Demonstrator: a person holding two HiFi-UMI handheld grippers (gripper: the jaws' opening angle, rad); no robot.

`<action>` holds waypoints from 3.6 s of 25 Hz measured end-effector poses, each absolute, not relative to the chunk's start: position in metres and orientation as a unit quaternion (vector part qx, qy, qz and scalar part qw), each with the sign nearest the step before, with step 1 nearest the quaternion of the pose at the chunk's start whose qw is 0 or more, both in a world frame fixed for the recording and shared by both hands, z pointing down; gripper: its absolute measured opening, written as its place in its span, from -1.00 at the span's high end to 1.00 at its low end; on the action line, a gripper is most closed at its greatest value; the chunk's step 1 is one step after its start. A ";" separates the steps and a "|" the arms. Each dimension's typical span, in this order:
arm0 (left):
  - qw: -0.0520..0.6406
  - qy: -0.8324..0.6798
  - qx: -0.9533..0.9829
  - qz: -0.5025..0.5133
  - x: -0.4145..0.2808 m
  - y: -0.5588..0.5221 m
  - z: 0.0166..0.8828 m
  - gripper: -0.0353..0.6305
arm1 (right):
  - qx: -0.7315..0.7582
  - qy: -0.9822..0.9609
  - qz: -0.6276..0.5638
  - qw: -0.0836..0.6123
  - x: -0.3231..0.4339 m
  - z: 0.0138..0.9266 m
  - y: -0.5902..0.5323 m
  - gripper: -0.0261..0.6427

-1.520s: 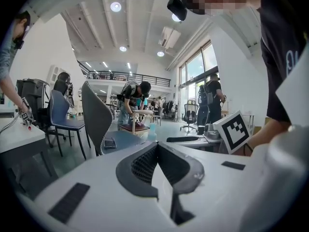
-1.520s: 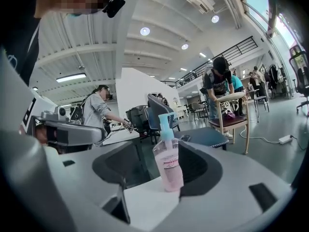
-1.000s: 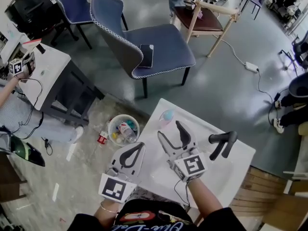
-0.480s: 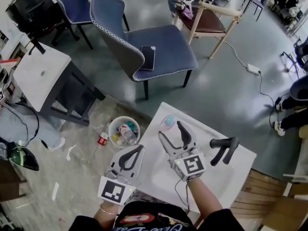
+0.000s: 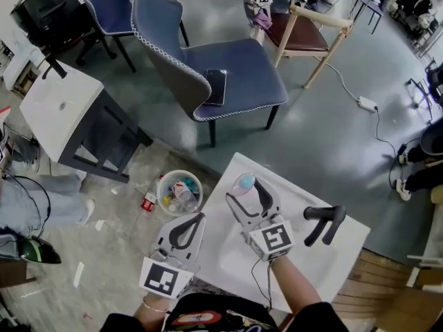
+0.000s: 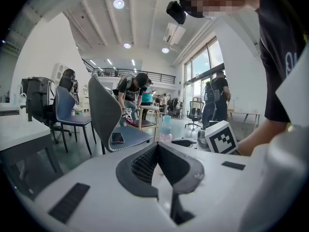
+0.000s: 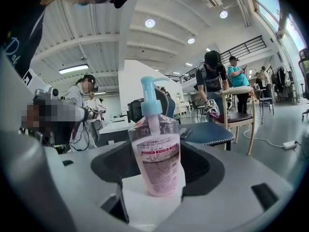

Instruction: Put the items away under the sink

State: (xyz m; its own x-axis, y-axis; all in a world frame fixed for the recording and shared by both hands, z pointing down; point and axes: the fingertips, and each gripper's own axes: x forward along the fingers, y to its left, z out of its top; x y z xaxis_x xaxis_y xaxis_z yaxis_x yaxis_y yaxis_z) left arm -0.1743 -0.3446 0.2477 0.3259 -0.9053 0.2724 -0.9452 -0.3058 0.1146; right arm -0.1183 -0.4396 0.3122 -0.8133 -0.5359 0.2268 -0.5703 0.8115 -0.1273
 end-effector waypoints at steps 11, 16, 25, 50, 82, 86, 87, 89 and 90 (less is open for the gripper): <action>0.137 -0.582 0.798 0.079 -0.180 -0.343 0.250 0.88 | 0.282 -0.950 0.094 0.097 -0.124 0.319 -0.445 -0.04; 0.139 -0.583 0.796 0.083 -0.181 -0.342 0.252 0.88 | 0.285 -0.950 0.094 0.092 -0.124 0.320 -0.446 -0.05; 0.139 -0.582 0.797 0.084 -0.180 -0.340 0.254 0.88 | 0.293 -0.946 0.101 0.099 -0.120 0.324 -0.444 -0.06; 0.133 -0.560 0.814 0.080 -0.178 -0.327 0.244 0.88 | 0.328 -0.934 0.110 0.087 -0.096 0.294 -0.415 -0.04; 0.098 -0.486 0.867 0.056 -0.151 -0.309 0.223 0.88 | 0.397 -0.911 0.098 0.055 -0.052 0.236 -0.350 -0.04; 0.096 -0.466 0.878 0.052 -0.144 -0.307 0.221 0.88 | 0.408 -0.906 0.096 0.054 -0.049 0.232 -0.345 -0.04; 0.097 -0.463 0.880 0.052 -0.142 -0.305 0.220 0.88 | 0.412 -0.905 0.095 0.053 -0.047 0.229 -0.343 -0.04; 0.100 -0.459 0.881 0.052 -0.137 -0.303 0.220 0.88 | 0.417 -0.903 0.093 0.051 -0.041 0.225 -0.341 -0.04; 0.101 -0.458 0.882 0.051 -0.135 -0.302 0.219 0.88 | 0.419 -0.902 0.091 0.050 -0.038 0.223 -0.340 -0.04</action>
